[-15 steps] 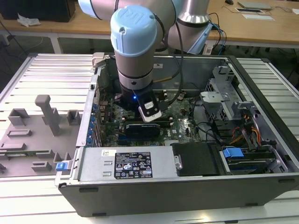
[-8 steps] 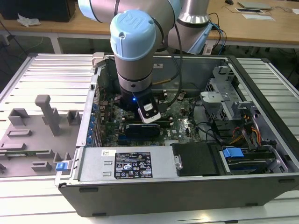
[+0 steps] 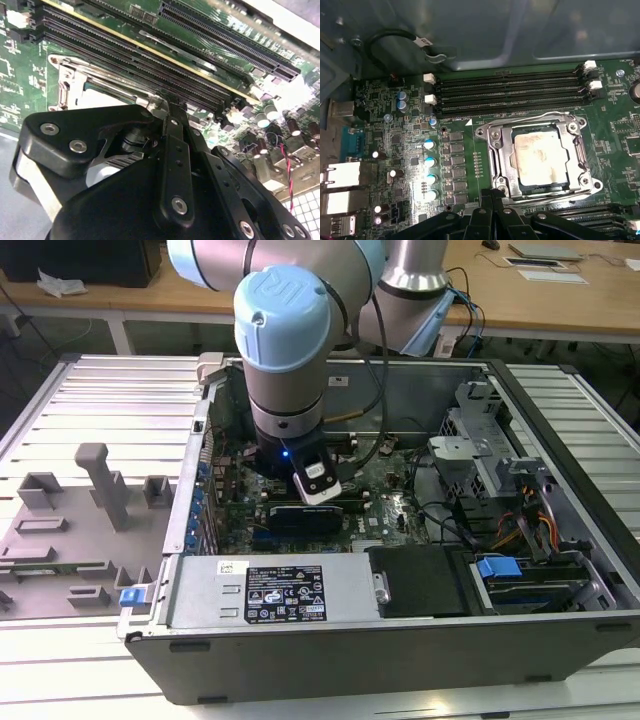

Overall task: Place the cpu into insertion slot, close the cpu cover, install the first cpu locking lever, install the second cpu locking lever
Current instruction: 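Install the second cpu locking lever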

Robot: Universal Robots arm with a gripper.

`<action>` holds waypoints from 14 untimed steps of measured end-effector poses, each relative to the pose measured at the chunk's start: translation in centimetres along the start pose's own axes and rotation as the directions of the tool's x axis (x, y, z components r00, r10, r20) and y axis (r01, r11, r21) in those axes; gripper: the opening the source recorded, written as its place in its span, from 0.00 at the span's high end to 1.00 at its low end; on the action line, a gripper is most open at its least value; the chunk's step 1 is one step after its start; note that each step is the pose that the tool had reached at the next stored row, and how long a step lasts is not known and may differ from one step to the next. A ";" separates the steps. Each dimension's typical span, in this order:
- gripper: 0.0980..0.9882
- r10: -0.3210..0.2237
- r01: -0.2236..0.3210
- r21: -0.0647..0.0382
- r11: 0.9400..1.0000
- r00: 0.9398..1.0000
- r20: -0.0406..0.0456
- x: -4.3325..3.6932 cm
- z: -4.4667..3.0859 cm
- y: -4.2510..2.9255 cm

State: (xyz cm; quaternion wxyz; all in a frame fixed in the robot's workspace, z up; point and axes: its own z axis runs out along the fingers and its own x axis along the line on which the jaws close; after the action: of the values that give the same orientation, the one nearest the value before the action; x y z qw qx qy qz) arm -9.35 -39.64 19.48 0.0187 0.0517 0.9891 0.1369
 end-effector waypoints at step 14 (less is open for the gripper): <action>0.99 0.000 0.000 0.008 1.000 1.000 0.002 -1.79 -2.34 0.89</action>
State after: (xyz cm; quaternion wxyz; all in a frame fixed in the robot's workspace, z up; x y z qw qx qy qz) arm -7.61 -39.61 22.01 0.0194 0.0519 0.9896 0.1327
